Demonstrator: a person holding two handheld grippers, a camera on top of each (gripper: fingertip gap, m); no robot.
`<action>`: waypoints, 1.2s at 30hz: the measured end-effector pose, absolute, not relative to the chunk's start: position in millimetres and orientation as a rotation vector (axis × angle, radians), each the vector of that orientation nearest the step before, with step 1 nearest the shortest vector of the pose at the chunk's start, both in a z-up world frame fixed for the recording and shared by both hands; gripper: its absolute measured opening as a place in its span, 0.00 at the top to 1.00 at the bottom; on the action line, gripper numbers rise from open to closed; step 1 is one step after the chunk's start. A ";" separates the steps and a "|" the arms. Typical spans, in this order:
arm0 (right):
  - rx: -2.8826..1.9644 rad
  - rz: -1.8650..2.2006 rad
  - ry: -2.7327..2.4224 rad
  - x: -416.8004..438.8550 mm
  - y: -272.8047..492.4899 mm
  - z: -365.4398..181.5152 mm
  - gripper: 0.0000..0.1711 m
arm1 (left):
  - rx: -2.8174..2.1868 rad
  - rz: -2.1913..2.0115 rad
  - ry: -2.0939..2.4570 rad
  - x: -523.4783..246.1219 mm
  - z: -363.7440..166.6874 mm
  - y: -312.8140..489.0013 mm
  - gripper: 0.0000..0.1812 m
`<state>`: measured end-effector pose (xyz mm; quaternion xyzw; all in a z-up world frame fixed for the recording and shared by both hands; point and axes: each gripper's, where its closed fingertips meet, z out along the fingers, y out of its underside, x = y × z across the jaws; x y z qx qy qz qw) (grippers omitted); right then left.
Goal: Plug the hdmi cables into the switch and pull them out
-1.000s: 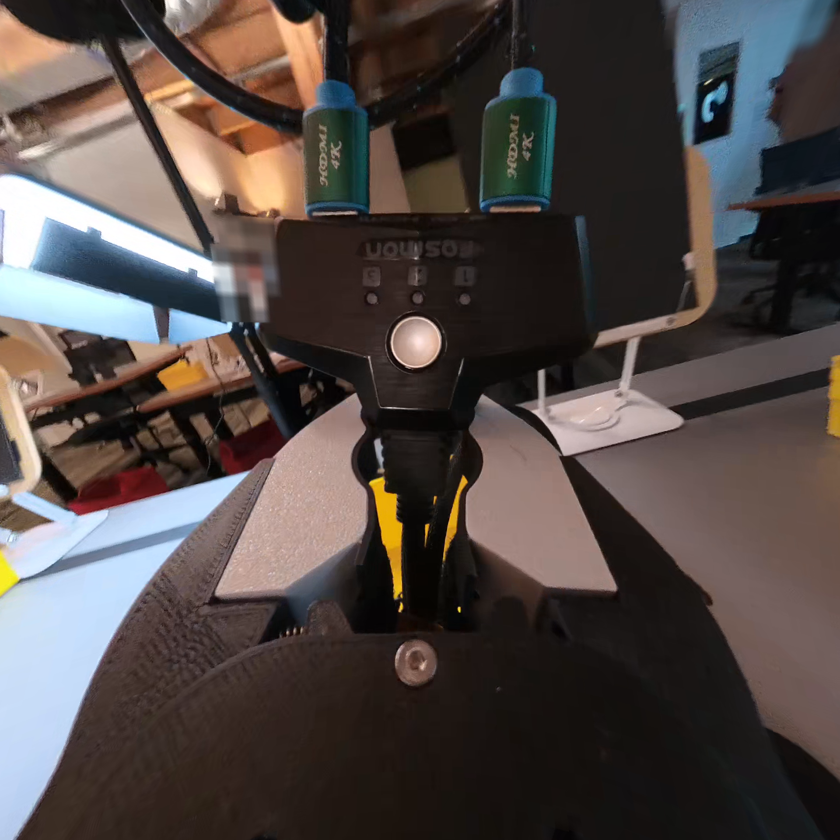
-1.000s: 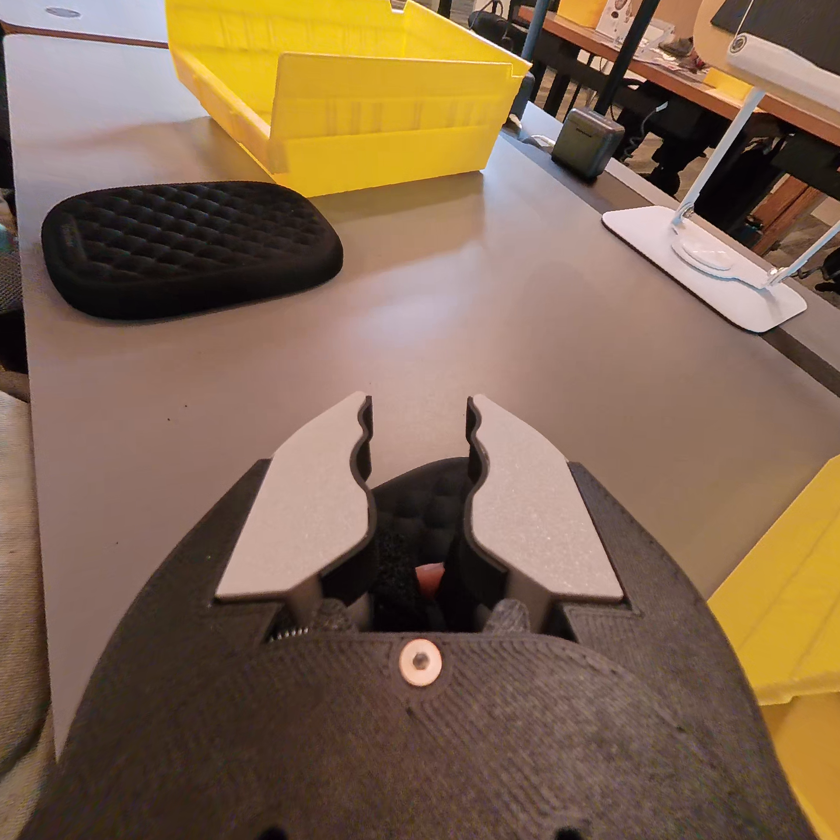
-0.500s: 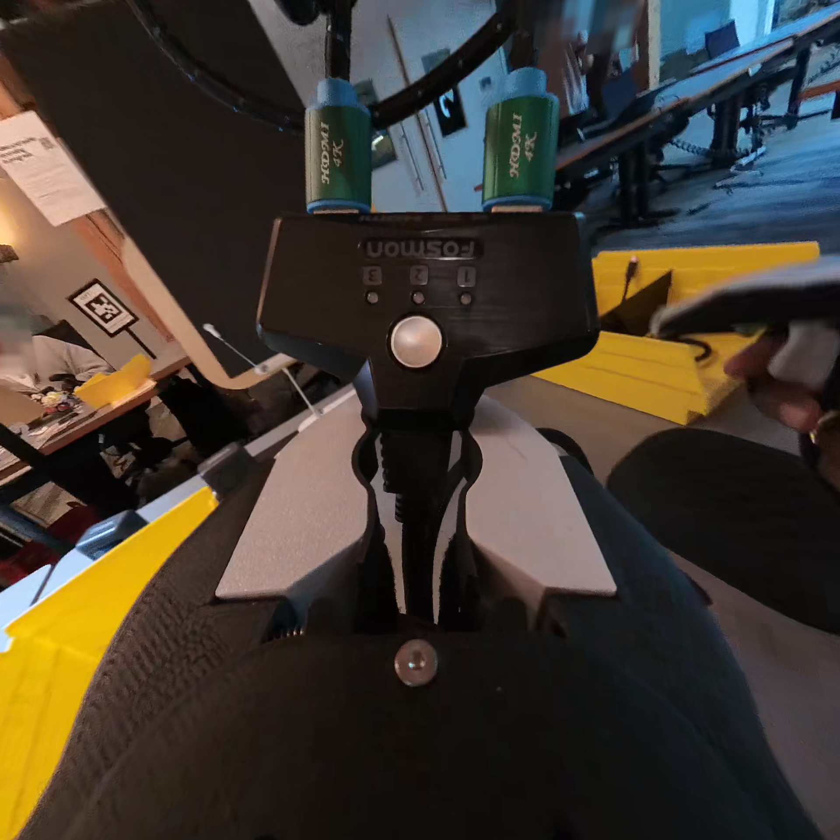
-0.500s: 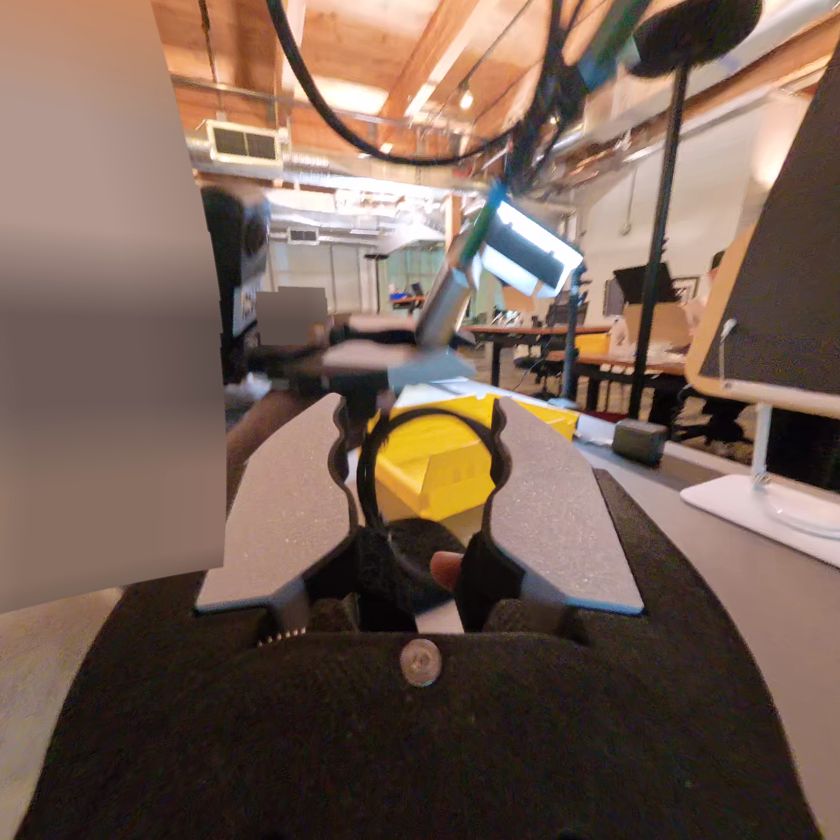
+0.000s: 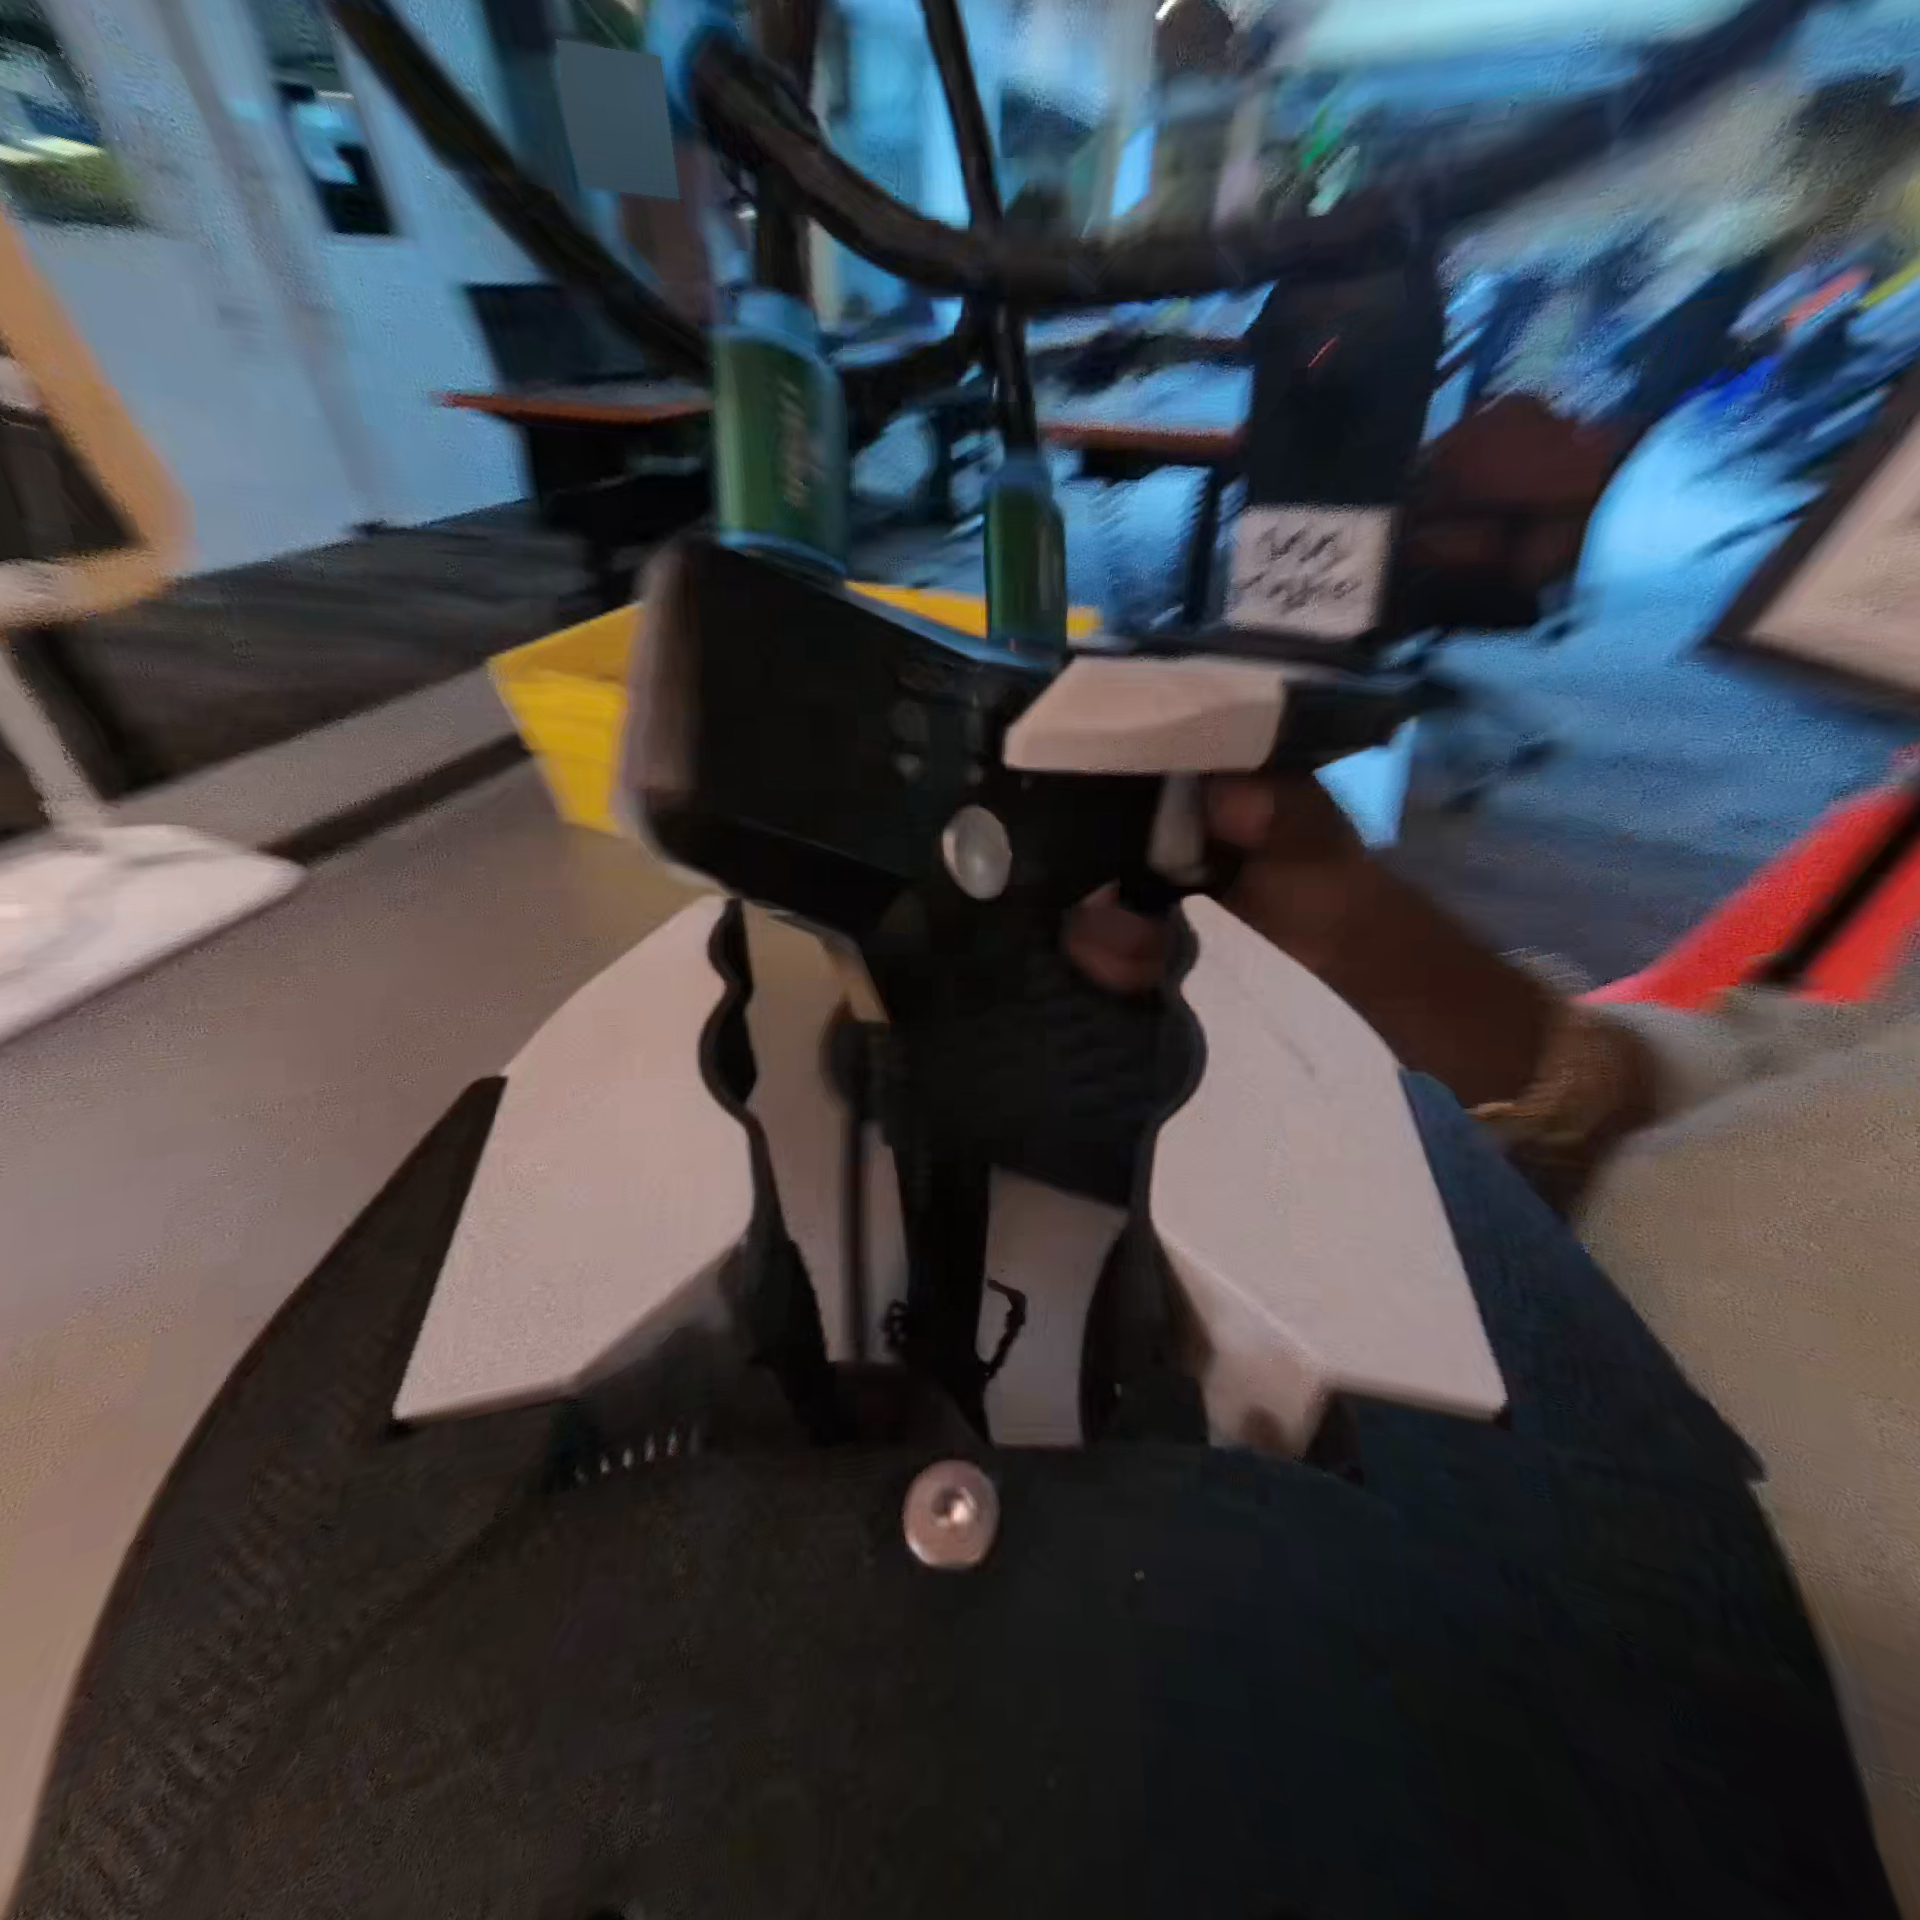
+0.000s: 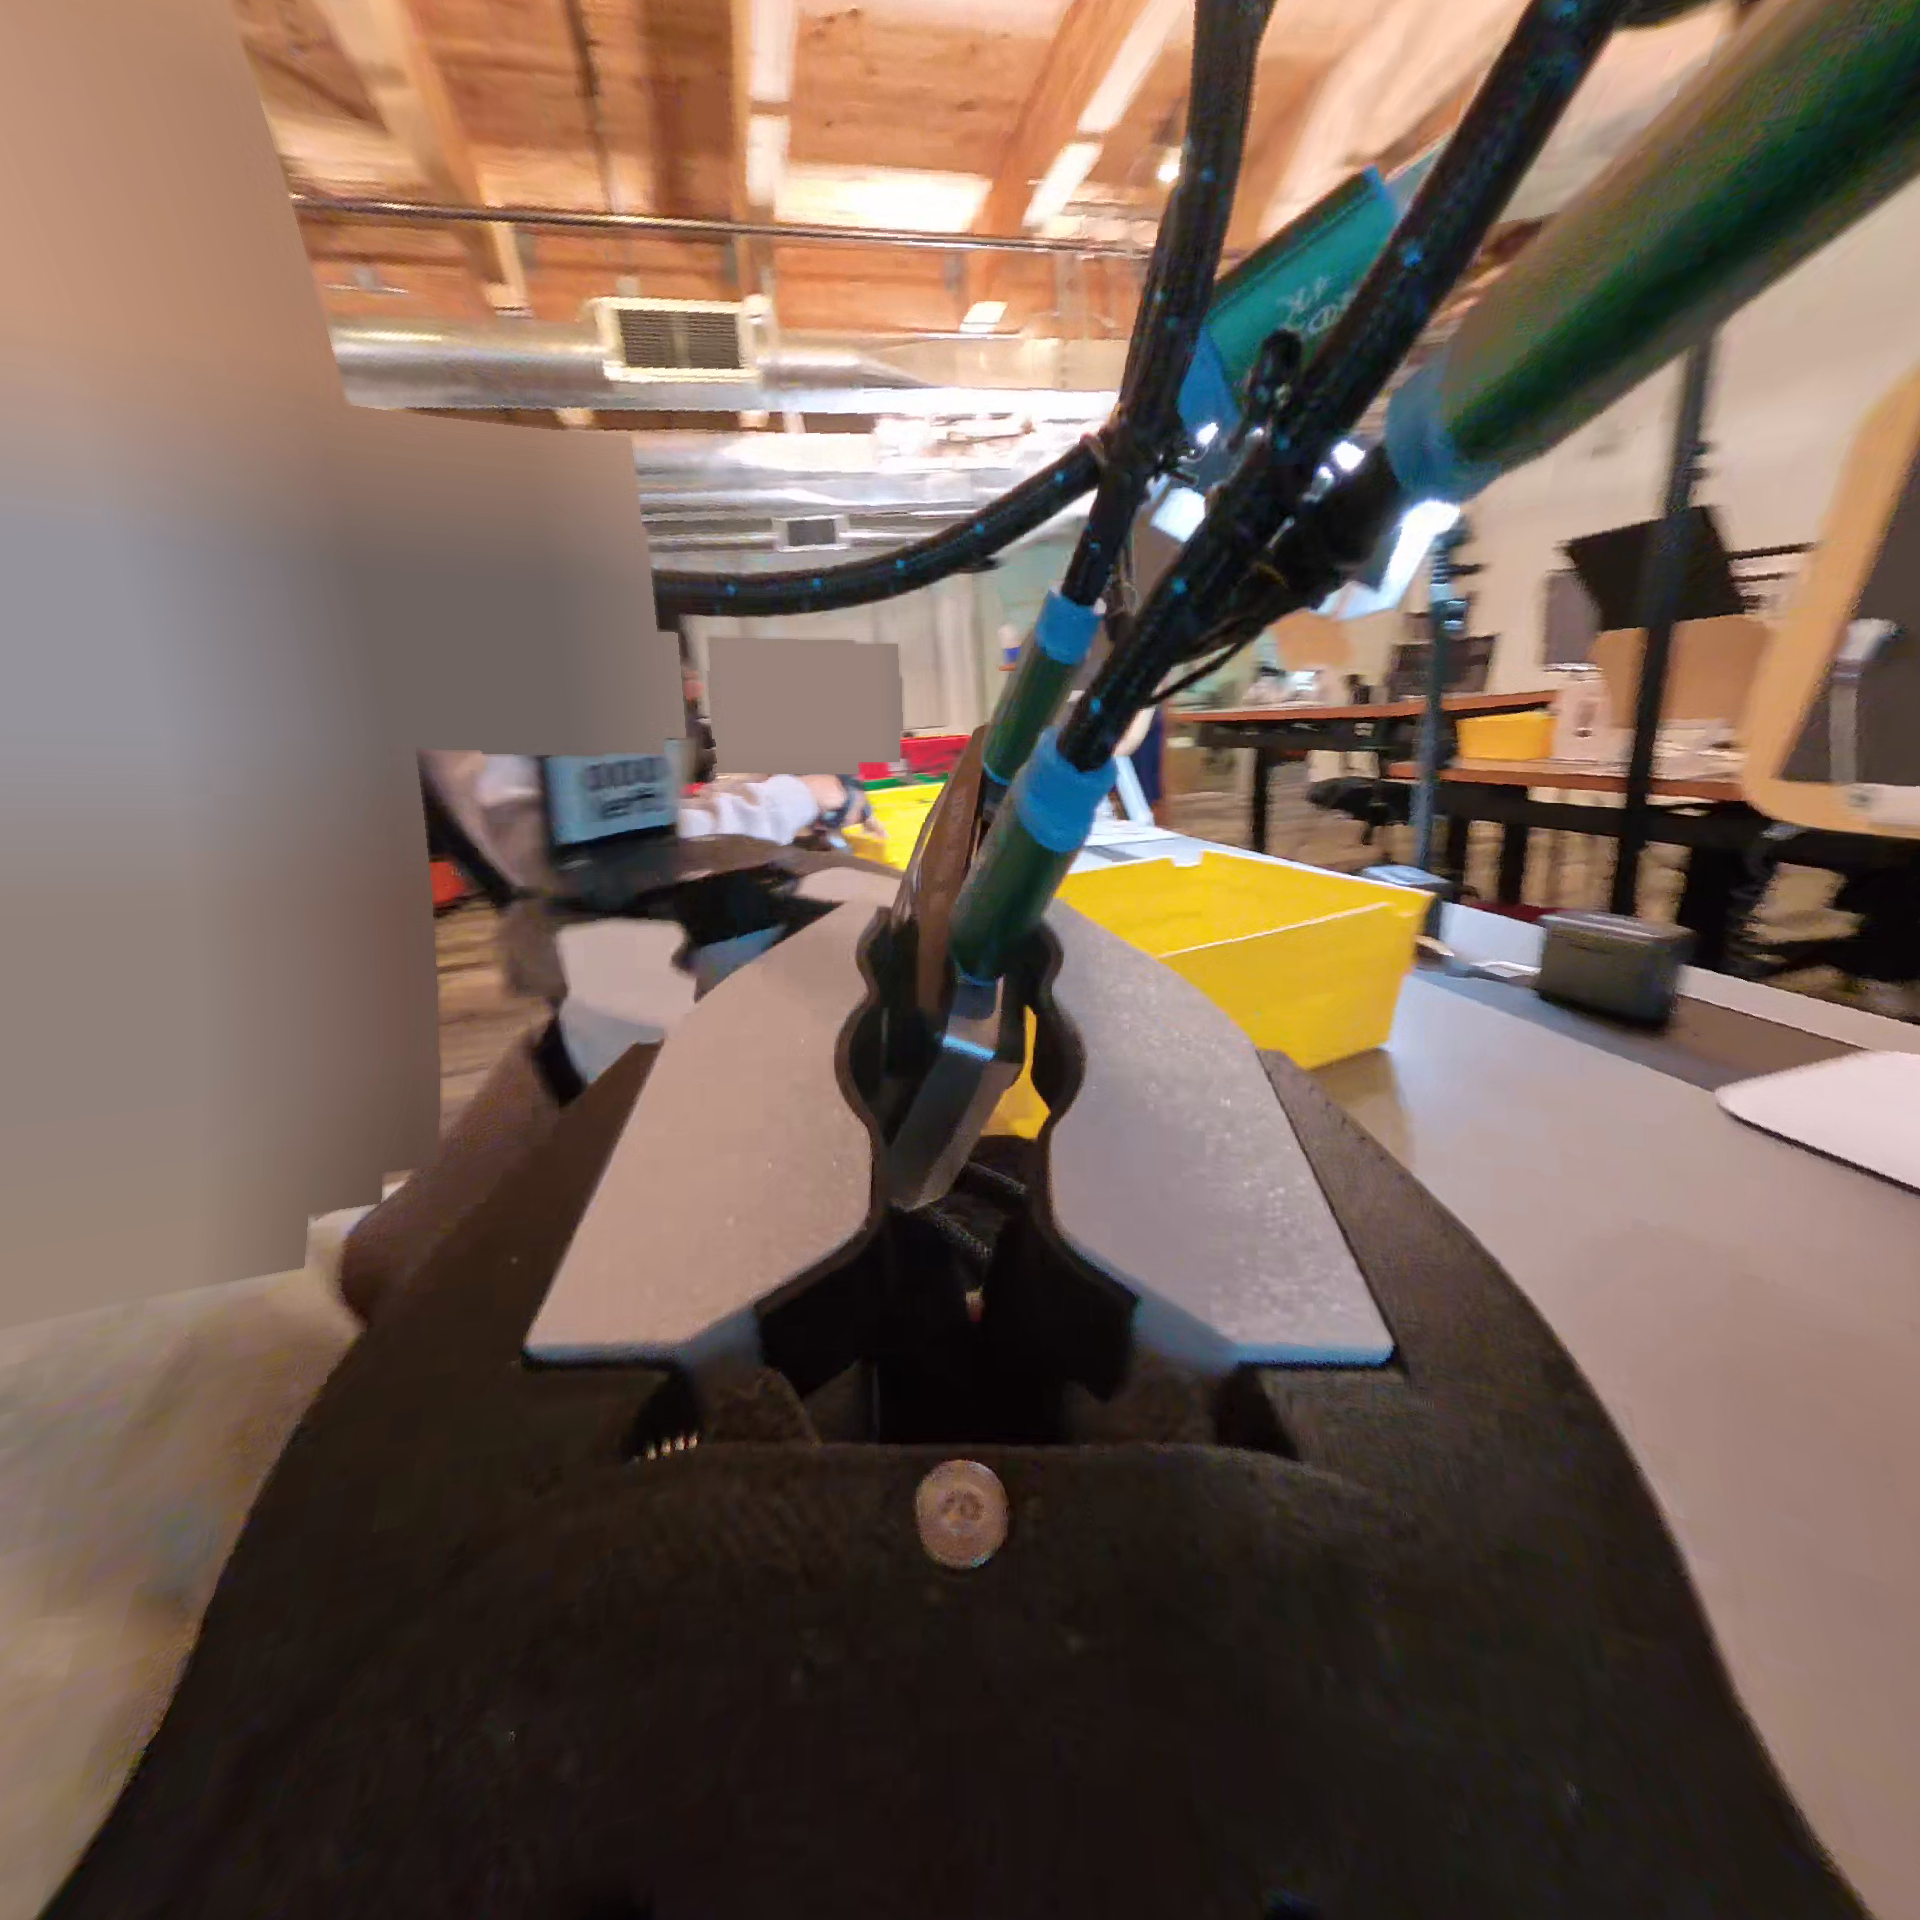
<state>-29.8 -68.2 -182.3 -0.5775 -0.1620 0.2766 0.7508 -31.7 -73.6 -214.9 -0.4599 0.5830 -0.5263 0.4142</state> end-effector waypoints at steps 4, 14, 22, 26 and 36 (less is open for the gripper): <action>-1.208 0.751 -0.497 -49.6 -82.3 -188.4 0.86 | -1.082 -1.598 1.315 -49.6 -201.4 -63.7 0.54; -1.211 0.777 -0.419 -39.0 -77.6 -185.5 0.81 | -1.004 -1.709 1.353 -50.6 -215.4 -83.0 0.86; -1.193 0.937 -0.493 -47.3 -92.1 -186.9 0.93 | -0.930 -1.772 1.409 -52.6 -216.0 -96.5 0.81; -1.181 0.952 -0.510 -57.8 -93.6 -187.5 0.93 | -0.948 -1.696 1.518 -47.9 -226.6 -106.4 0.81; -1.271 0.799 -0.573 -54.3 -93.6 -183.9 0.93 | -1.048 -1.654 1.711 -38.4 -265.1 -118.0 0.83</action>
